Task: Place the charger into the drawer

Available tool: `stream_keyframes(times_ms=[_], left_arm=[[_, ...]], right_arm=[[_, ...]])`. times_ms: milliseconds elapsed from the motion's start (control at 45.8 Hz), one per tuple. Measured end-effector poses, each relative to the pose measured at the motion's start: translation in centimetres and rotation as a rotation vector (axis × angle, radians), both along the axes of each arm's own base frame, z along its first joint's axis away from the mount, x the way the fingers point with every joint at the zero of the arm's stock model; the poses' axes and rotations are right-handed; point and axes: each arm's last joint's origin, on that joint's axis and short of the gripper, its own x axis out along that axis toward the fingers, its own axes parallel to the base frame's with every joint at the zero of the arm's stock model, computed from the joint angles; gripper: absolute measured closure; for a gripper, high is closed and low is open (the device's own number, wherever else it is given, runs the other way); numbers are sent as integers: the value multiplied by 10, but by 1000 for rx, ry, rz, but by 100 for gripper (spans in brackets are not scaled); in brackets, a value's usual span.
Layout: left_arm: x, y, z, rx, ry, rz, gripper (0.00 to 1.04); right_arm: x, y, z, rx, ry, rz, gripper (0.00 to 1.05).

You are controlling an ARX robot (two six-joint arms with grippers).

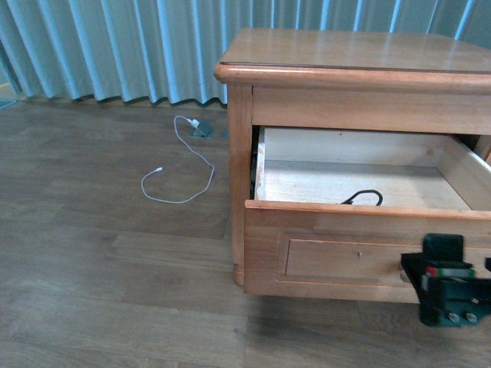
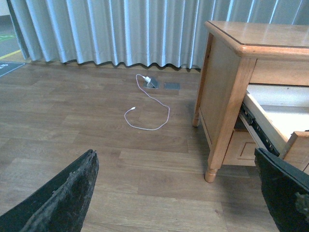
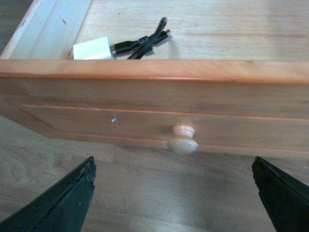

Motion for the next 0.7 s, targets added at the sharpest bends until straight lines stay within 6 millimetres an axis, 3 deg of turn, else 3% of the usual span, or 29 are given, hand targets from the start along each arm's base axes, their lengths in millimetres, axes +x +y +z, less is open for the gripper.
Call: stream_keyframes(times_ms=[284,698], left_arm=[[0,0,0,0,0,0,6],[0,0,0,0,0,0,6]], right_arm=[[53,16,-20,-33,-7,-19,8],[141,25,-28,-99,-167,-83,8]])
